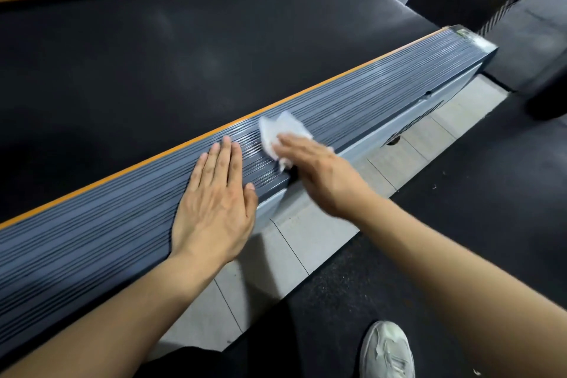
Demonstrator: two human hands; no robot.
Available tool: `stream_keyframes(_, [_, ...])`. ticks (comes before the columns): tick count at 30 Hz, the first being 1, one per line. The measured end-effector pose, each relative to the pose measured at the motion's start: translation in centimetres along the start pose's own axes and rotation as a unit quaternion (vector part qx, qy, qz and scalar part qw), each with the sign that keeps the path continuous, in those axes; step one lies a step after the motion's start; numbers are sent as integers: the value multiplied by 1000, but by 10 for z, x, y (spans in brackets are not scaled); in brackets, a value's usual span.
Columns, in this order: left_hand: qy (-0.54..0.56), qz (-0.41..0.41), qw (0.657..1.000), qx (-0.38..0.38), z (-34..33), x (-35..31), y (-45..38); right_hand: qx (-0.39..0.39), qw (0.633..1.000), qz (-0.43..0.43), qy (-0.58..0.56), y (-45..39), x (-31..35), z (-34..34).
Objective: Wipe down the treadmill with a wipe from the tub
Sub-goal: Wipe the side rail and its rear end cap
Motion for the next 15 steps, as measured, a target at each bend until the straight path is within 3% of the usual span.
stream_keyframes(3, [-1, 0, 1000, -2, 0, 0, 0, -45, 983, -176, 13, -6, -81, 47])
stream_keyframes(5, [-4, -1, 1000, -5, -1, 0, 0, -47, 973, -227, 25, -7, -99, 62])
stream_keyframes(8, [-8, 3, 1000, -4, 0, 0, 1, -63, 985, -160, 2, -14, -52, 55])
stream_keyframes(12, [-16, 8, 1000, -14, 1, 0, -1, 20, 999, 33, -19, -27, 38, 5])
stream_keyframes(15, [-11, 12, 1000, -5, -2, 3, -2, 63, 997, 40, -8, -47, 21, 1])
Point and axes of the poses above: each hand's wrist, its own y-axis away from the middle knuckle, its own z-axis out of the back of the hand, x = y × z, the point moved 9 cm from there along -y, towards the middle knuckle, and after that the axes turned 12 degrees about x, right-handed, at the moved point
